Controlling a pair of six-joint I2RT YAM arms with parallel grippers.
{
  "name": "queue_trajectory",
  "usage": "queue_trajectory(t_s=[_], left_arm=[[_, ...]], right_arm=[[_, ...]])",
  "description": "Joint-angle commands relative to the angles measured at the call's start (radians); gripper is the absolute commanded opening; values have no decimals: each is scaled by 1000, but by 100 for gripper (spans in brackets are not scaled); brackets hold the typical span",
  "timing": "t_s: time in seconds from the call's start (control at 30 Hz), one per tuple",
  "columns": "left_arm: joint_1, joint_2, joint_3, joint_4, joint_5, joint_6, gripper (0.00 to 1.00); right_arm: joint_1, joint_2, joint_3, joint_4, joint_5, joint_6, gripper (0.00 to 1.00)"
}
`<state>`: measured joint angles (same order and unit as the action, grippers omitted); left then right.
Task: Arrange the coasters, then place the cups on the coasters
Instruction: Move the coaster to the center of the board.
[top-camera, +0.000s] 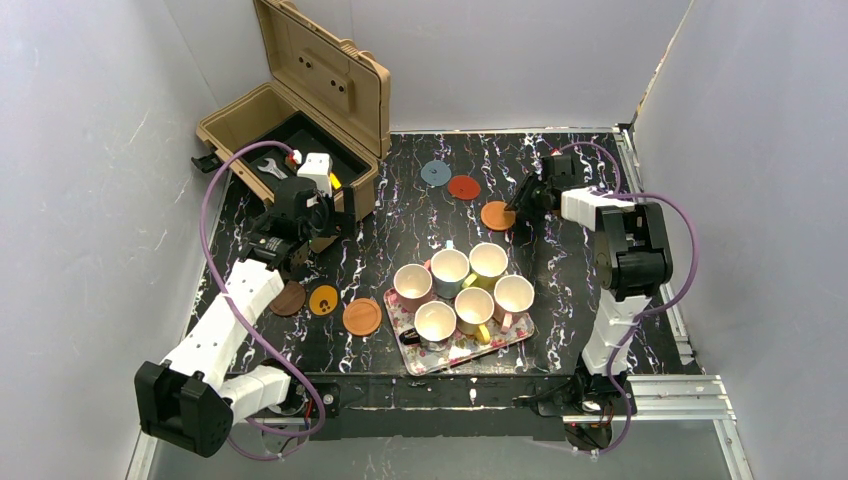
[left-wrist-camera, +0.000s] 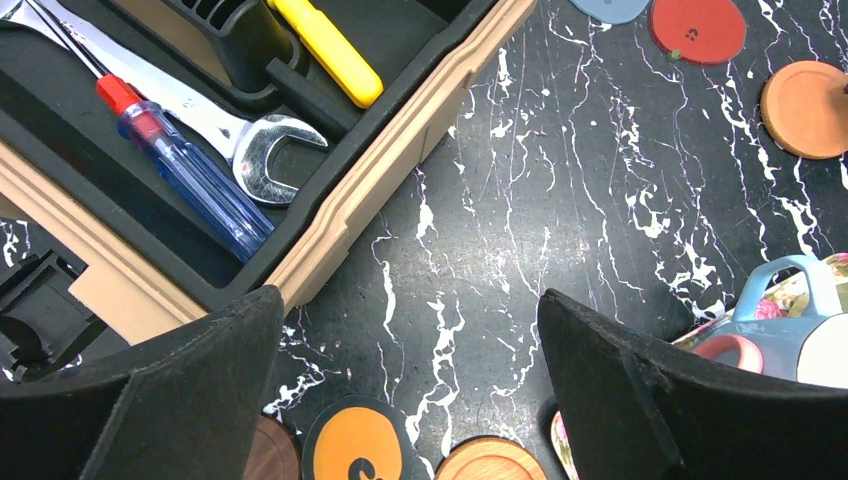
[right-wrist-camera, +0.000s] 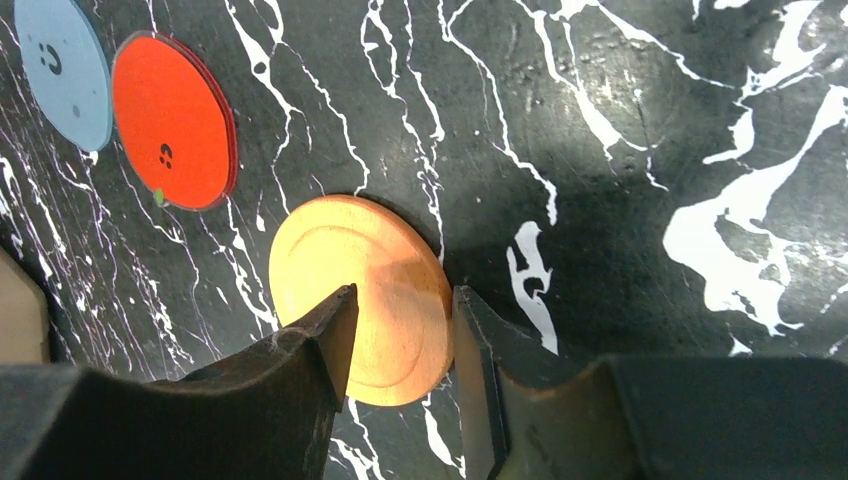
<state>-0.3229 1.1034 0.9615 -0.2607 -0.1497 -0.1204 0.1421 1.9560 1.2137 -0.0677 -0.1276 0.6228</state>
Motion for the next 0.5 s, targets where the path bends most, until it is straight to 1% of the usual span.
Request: queue_trajectory(t_s=[0.0,0.47], left_arm=[[5,-5,14,-4,4,-8,97],[4,-8,20,-13,-10,-1,97]], right_arm=[[20,66,14,-40,79,16,49],[33,125,55,-13,104,56,48]])
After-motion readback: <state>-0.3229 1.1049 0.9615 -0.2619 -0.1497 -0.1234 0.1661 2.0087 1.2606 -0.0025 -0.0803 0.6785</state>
